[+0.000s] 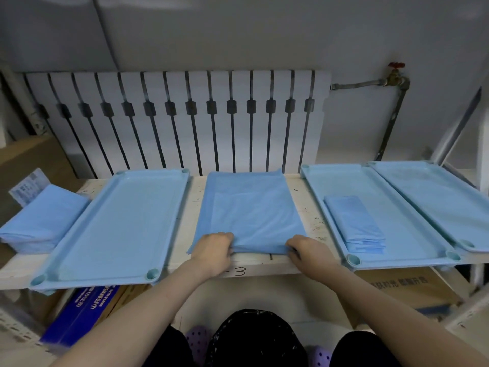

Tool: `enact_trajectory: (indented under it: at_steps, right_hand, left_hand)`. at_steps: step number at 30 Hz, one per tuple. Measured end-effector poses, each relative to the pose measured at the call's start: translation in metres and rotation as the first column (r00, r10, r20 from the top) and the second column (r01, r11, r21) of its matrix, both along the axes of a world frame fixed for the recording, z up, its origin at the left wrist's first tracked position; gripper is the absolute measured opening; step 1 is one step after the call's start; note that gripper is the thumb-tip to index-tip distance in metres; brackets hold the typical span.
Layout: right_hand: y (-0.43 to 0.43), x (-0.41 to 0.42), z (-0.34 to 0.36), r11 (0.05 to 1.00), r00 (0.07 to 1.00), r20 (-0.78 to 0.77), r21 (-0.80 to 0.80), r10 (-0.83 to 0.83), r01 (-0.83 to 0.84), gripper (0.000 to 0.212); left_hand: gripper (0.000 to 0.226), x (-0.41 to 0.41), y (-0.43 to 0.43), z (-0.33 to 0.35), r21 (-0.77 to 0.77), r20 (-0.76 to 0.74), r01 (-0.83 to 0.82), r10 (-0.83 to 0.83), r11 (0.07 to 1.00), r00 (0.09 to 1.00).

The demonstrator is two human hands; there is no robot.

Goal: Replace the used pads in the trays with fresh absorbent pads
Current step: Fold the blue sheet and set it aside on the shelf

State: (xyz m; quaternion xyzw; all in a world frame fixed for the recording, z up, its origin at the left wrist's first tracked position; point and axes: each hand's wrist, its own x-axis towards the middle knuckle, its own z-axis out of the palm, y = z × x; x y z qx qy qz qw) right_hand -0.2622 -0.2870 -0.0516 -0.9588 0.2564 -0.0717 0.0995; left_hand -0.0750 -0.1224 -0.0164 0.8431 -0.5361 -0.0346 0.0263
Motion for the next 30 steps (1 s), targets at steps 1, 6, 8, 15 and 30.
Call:
enact_trajectory:
  at_steps: [1, 6, 8, 15, 30]
  right_hand:
    - [-0.001, -0.002, 0.002, 1.000, 1.000, 0.003, 0.007, -0.010, 0.010, 0.014]
    - [-0.010, -0.016, 0.017, 0.988, 1.000, 0.004, 0.151, -0.016, 0.015, 0.032]
    - [-0.016, -0.019, 0.026, 0.972, 1.000, 0.012, 0.233, -0.027, 0.024, 0.040]
    - [-0.024, -0.014, 0.047, 0.780, 0.919, 0.288, 0.624, -0.269, 0.033, 0.017]
    - [-0.041, 0.023, 0.015, 0.806, 0.797, 0.323, 0.502, -0.510, 0.313, 0.042]
  left_hand:
    - [0.009, 0.001, 0.003, 0.000, 0.015, -0.025, 0.009, -0.009, 1.000, 1.000]
    - [0.016, 0.007, 0.011, 0.000, 0.129, -0.194, 0.013, 0.013, 0.992, 0.981]
    - [0.019, 0.008, 0.011, 0.005, 0.122, -0.237, -0.013, 0.042, 0.992, 0.971]
    - [0.035, 0.022, 0.009, 0.020, 0.099, -0.324, -0.052, 0.082, 0.994, 0.943]
    - [0.017, 0.037, -0.013, 0.025, -0.497, -0.170, -0.275, 0.218, 0.823, 0.961]
